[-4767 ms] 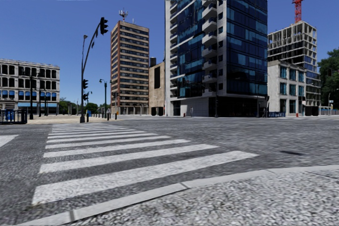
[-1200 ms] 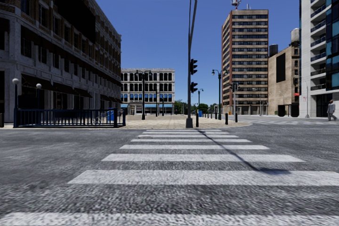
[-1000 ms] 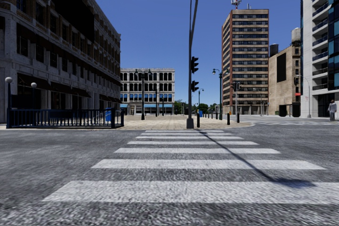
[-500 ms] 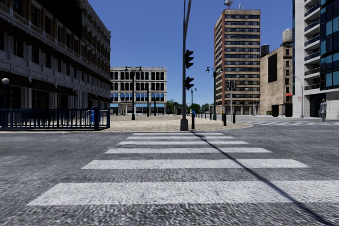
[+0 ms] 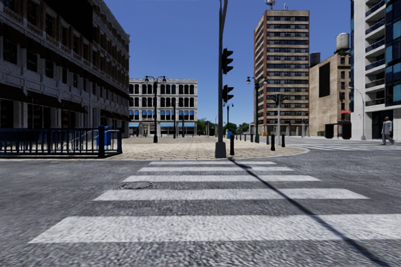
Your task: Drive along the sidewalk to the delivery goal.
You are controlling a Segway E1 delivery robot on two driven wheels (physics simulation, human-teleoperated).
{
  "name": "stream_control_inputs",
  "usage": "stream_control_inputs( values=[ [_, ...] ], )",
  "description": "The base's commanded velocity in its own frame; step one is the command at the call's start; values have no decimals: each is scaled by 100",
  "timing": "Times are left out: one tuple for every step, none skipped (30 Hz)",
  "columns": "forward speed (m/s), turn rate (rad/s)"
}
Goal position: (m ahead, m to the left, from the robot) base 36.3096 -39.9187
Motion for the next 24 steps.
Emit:
stream_control_inputs(
  values=[
    [200,0],
    [200,0],
    [200,0],
    [200,0],
    [200,0],
    [200,0],
    [200,0],
    [200,0],
    [200,7],
    [200,7],
    [200,27],
    [200,34],
    [200,37],
    [200,37],
    [200,37],
    [200,37],
    [200,37],
    [200,37],
    [200,23],
    [200,1],
    [200,1],
    [200,0],
    [200,0],
    [200,0]
  ],
)
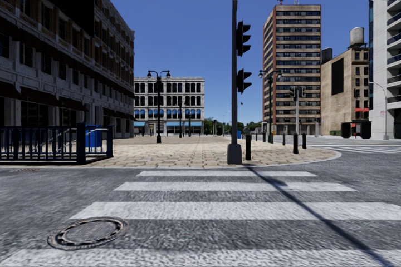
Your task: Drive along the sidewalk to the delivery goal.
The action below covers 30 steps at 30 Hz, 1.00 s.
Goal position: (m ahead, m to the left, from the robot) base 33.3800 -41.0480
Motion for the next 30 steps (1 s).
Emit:
stream_control_inputs(
  values=[
    [200,0],
    [200,0],
    [200,0],
    [200,0],
    [200,0],
    [200,0],
    [200,0],
    [200,0],
    [200,0],
    [200,0],
    [200,5],
    [200,5],
    [200,17],
    [200,22],
    [200,22],
    [200,23],
    [200,24],
    [200,24],
    [200,24],
    [200,24],
    [200,24],
    [200,24],
    [200,24],
    [200,24],
    [200,24],
    [200,24],
    [200,24],
    [200,24],
    [200,24],
    [200,24]
  ],
)
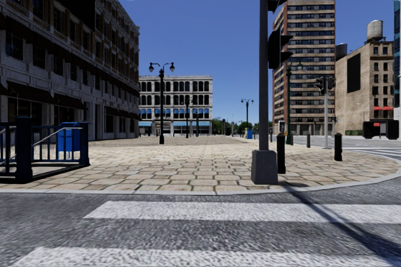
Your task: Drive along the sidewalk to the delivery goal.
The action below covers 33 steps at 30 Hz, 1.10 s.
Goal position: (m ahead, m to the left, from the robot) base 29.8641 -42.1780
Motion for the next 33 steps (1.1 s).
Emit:
stream_control_inputs(
  values=[
    [200,24],
    [200,24],
    [200,24],
    [200,24],
    [200,24],
    [200,24],
    [200,24],
    [200,24],
    [200,24],
    [200,24],
    [200,24],
    [200,24],
    [200,24],
    [200,24],
    [200,24],
    [200,24],
    [199,24],
    [199,24],
    [199,24],
    [199,24],
    [199,24],
    [199,24],
    [199,25],
    [199,31],
    [199,38],
    [199,38],
    [199,40],
    [199,40],
    [199,40],
    [199,40],
    [199,40],
    [199,40],
    [199,40]
  ],
)
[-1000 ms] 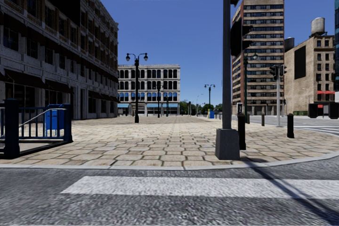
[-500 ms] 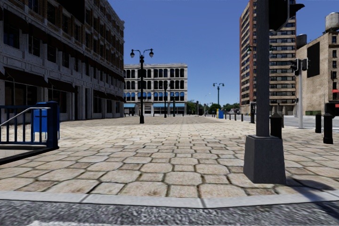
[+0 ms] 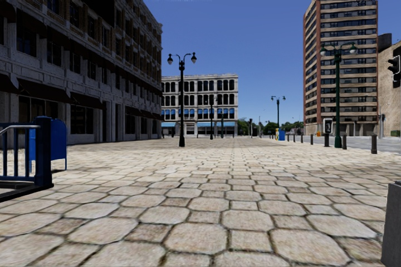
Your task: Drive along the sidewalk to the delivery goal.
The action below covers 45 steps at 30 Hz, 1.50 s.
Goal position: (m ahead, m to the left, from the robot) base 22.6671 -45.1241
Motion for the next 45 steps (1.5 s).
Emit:
stream_control_inputs(
  values=[
    [199,40],
    [199,40],
    [199,40],
    [199,40],
    [199,40],
    [199,40],
    [199,40],
    [199,40],
    [199,40],
    [199,40],
    [199,40],
    [199,40],
    [199,40],
    [199,40],
    [199,40],
    [199,40],
    [199,40],
    [199,40],
    [199,40],
    [199,40],
    [199,35],
    [199,0],
    [199,0],
    [199,0],
    [199,0],
    [199,0],
    [199,0],
    [189,0],
    [182,0],
    [175,0],
    [175,0],
    [164,-19],
    [157,-33],
    [152,-38],
    [152,-38],
    [147,-46],
    [140,-49],
    [134,-50],
    [134,-50],
    [127,-53],
    [119,-55],
    [111,-57],
    [111,-57],
    [109,-57],
    [108,-57]
  ],
)
